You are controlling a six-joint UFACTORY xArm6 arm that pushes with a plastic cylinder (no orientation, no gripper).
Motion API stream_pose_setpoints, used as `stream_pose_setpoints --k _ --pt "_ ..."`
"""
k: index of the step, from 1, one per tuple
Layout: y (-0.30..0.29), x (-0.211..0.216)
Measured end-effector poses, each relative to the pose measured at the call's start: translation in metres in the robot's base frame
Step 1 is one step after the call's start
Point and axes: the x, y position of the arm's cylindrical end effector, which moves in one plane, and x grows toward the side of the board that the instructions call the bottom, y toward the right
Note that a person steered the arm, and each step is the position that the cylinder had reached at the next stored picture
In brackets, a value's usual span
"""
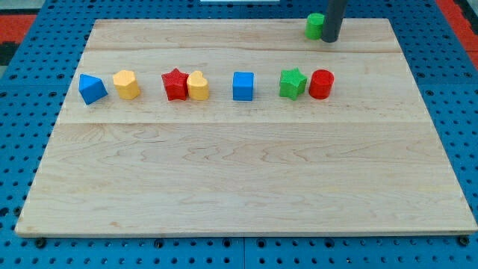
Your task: Push the green circle towards the top side of the board
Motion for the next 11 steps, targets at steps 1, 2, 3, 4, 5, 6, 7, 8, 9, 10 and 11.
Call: stream_pose_setpoints --k 1,2,3,4,5,6,7,8,9,10,11 --pt "-0.063 -0.011" --pt "-0.036 -0.038" --pt "0.016 -0.040" --pt "-0.023 -0.028" --pt "0.077 -0.028" --pt "0.100 -0.068" --pt "0.100 -0.068" --pt "0.064 -0.067" --pt "0.028 -0.013" --pt "0.004 0.032" --pt "0.075 -0.003"
